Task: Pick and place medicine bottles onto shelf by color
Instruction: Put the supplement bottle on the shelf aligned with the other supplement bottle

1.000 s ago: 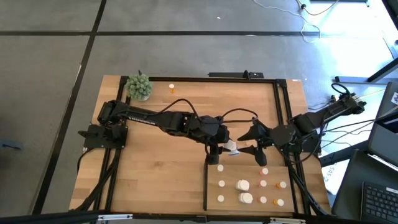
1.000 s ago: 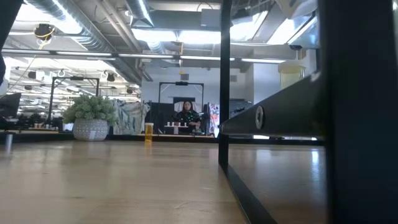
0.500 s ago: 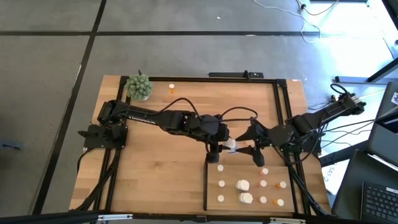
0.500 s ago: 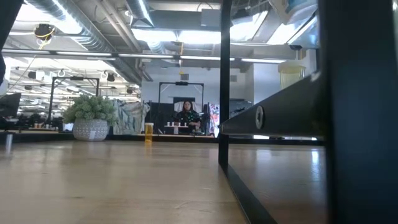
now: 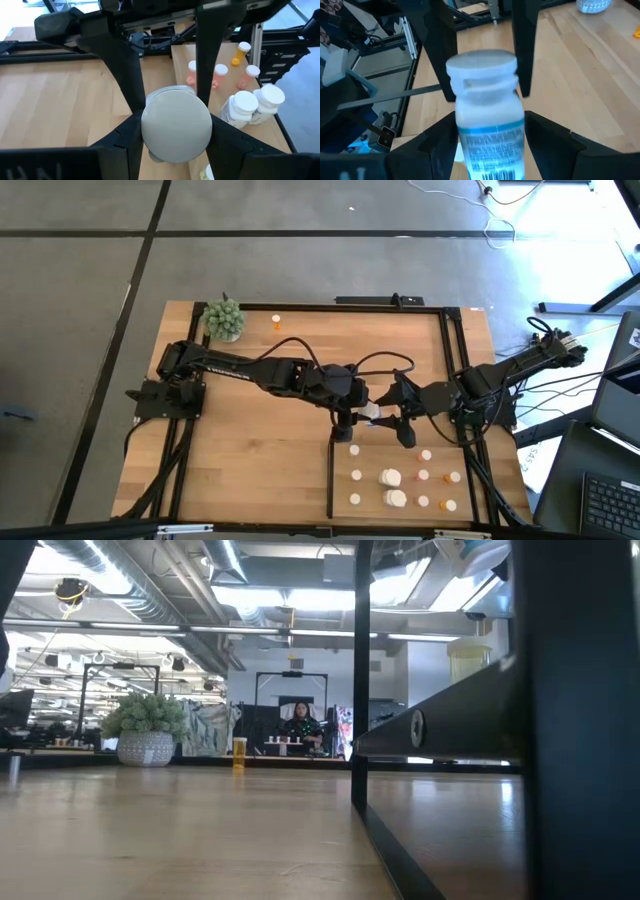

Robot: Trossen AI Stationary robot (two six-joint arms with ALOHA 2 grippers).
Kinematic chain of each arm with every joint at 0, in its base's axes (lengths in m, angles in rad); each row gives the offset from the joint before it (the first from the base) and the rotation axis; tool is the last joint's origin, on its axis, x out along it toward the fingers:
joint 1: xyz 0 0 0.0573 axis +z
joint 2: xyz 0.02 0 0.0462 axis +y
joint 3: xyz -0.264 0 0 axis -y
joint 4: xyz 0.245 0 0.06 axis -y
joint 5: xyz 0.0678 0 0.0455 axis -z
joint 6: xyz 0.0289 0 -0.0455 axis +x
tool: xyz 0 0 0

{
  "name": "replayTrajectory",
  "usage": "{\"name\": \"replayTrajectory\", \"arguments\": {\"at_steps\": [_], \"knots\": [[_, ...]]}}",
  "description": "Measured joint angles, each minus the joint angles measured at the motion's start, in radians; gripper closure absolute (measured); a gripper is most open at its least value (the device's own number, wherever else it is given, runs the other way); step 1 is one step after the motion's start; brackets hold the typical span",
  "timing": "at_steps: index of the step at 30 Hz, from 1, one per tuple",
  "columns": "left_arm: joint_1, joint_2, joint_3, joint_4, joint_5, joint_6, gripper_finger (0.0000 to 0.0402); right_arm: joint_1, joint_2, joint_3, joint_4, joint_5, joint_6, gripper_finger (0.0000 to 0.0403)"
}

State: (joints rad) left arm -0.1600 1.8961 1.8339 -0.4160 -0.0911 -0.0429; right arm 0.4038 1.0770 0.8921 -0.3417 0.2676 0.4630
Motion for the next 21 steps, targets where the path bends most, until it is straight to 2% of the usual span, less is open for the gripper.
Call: {"name": "replayTrajectory", "arguments": {"at_steps": [4,13,21], "knots": [[0.000,0.000,0.000,-0.001,-0.007,-0.003,0.0244,-0.004,0.011,0.000,0.006,0.001,0.001,0.0186],[0.000,0.000,0.000,-0.005,-0.012,-0.003,0.0244,-0.005,0.017,0.000,0.009,0.000,-0.011,0.0234],[0.000,0.000,0.000,-0.004,-0.016,-0.009,0.0243,-0.005,0.017,0.000,0.009,0.000,-0.009,0.0240]]}}
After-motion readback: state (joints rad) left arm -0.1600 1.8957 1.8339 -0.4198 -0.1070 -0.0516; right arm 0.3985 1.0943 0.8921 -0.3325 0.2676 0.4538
